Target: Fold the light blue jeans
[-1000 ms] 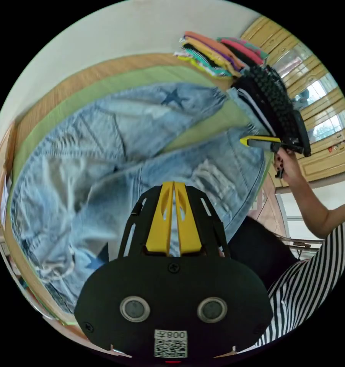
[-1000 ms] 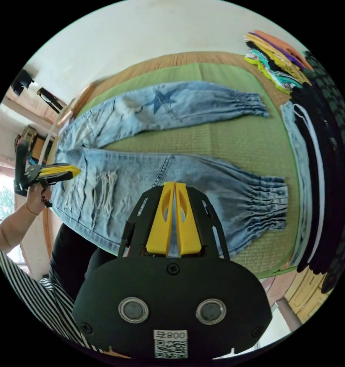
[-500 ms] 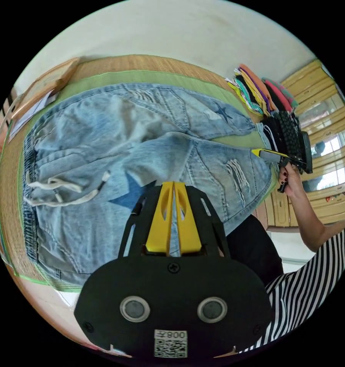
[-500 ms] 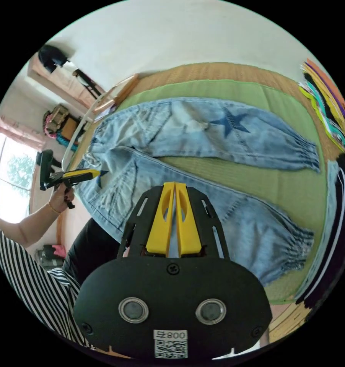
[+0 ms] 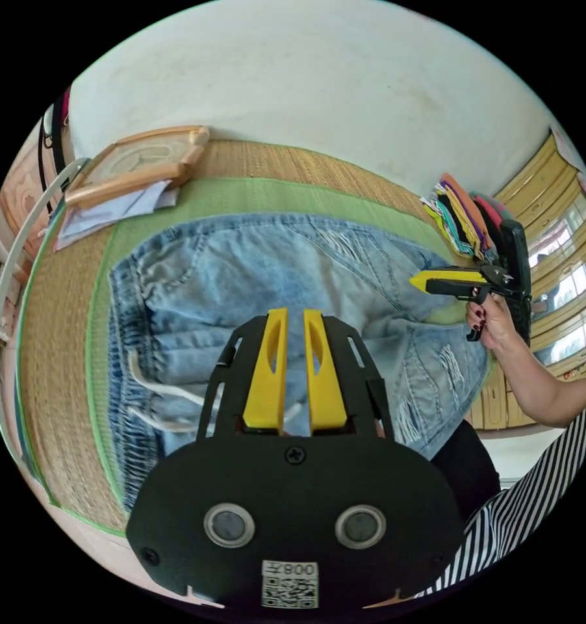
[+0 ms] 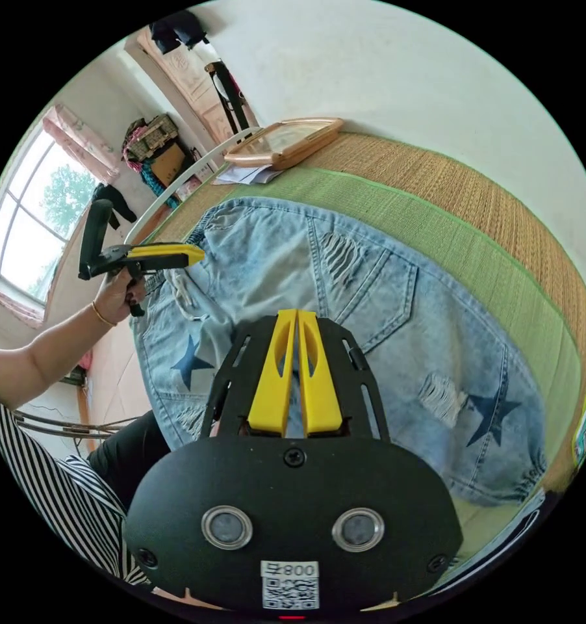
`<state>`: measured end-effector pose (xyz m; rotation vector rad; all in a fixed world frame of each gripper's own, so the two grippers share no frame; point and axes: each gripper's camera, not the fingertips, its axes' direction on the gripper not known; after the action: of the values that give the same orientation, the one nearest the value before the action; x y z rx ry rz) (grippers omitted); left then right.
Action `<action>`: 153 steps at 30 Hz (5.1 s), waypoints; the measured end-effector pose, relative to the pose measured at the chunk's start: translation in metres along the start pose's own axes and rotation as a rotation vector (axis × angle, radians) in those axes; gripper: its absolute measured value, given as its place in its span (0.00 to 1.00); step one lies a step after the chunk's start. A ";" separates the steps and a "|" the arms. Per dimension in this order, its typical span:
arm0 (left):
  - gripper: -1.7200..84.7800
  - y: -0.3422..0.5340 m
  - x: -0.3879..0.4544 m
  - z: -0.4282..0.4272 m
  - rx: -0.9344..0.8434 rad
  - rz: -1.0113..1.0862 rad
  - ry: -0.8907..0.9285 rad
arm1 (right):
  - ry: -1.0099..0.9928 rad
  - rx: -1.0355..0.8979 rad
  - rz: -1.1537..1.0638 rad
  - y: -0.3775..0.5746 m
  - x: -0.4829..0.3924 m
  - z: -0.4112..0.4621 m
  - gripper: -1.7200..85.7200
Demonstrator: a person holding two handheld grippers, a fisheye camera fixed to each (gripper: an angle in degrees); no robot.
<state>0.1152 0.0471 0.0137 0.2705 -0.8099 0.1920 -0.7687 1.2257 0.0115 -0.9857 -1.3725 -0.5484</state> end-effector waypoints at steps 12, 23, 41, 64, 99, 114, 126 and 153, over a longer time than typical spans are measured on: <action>0.12 -0.073 -0.148 -0.017 -0.156 -0.027 -0.197 | 0.217 -0.093 -0.081 -0.160 0.043 0.032 0.10; 0.14 -0.093 -0.196 0.002 -0.345 0.071 -0.234 | 0.256 -0.239 -0.280 -0.239 0.006 0.086 0.14; 0.13 -0.069 -0.234 -0.001 -0.337 0.113 -0.240 | 0.246 -0.283 -0.371 -0.293 -0.022 0.068 0.09; 0.06 0.034 -0.205 -0.040 -0.244 0.141 -0.326 | 0.283 -0.193 -0.247 -0.274 -0.059 -0.144 0.03; 0.03 0.349 -0.145 -0.006 -0.240 0.292 -0.370 | 0.255 -0.260 -0.355 -0.016 -0.331 -0.294 0.03; 0.02 0.389 -0.153 0.081 -0.339 0.377 -0.373 | 0.133 -0.381 -0.327 -0.002 -0.340 -0.227 0.03; 0.02 0.398 -0.167 0.135 -0.395 0.418 -0.364 | 0.073 -0.423 -0.291 -0.007 -0.339 -0.180 0.03; 0.03 0.392 -0.197 0.150 -0.255 0.208 -0.176 | 0.009 -0.458 -0.233 0.009 -0.327 -0.101 0.04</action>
<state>-0.2270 0.3596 0.0326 -0.0393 -1.0271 0.2600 -0.7601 1.0764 -0.2967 -1.1888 -1.3917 -1.0752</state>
